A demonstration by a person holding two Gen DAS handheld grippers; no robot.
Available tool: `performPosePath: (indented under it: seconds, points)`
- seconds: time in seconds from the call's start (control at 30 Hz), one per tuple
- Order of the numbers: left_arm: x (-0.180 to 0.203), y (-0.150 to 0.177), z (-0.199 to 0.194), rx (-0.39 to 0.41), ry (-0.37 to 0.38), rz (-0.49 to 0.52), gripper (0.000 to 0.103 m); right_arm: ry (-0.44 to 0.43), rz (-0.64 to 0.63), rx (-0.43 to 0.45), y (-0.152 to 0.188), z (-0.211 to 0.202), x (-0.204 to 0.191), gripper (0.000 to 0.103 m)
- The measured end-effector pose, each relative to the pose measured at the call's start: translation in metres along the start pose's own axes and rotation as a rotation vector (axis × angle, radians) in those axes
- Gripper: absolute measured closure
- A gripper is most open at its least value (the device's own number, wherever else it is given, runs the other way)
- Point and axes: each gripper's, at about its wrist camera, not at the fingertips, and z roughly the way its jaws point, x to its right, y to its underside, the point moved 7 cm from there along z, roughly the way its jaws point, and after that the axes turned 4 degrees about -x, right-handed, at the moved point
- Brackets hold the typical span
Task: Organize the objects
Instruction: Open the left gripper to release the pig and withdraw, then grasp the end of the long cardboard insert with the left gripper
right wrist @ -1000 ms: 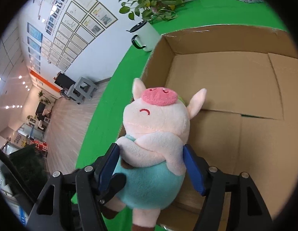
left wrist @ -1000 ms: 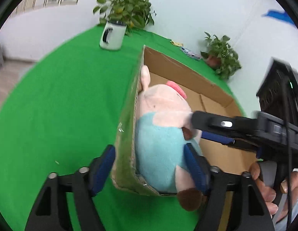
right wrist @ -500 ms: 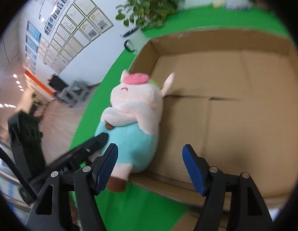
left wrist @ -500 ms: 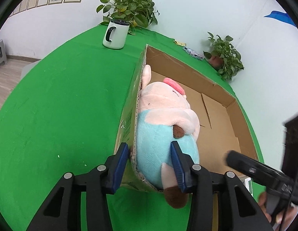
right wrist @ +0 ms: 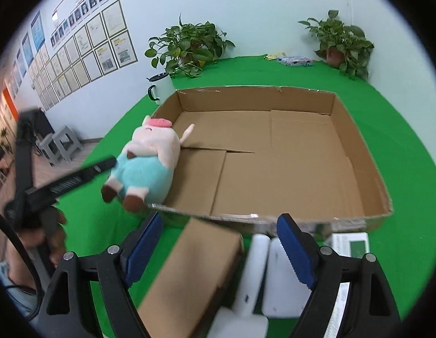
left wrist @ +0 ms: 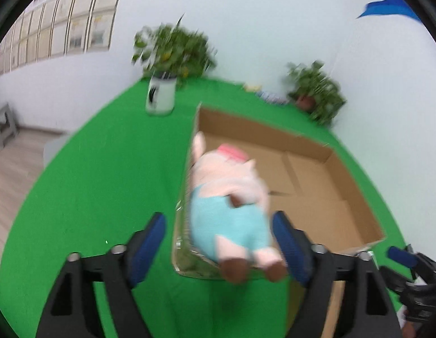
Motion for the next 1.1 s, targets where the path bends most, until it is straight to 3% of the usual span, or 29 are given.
performPosePath:
  seconds: [0.13,0.23,0.37,0.57,0.7,0.9,1.1]
  points:
    - [0.04,0.004,-0.072,0.152,-0.005,0.135,0.001,0.046,0.006,0.034,0.014,-0.02,0.008,0.019]
    - [0.068,0.006,-0.121,0.244,-0.033,0.216,0.0,0.065,0.009,0.073,0.02,-0.04,0.014,0.019]
    - [0.085,0.008,-0.172,0.28,-0.027,0.225,0.0,0.082,-0.008,0.116,0.029,-0.071,0.018,0.019]
    - [0.1,0.018,-0.236,0.279,-0.024,0.241,0.0,0.028,-0.118,0.111,0.045,-0.125,0.02,0.019]
    - [0.12,0.052,-0.231,0.236,0.022,0.236,0.0,0.078,-0.169,0.124,0.057,-0.142,0.027,0.019]
    - [0.126,0.097,-0.19,0.172,0.068,0.187,0.0,-0.023,-0.09,0.141,0.088,-0.118,0.018,0.019]
    - [0.109,0.122,-0.157,0.078,0.133,0.096,0.001,-0.045,-0.104,0.2,0.105,-0.118,0.008,0.019]
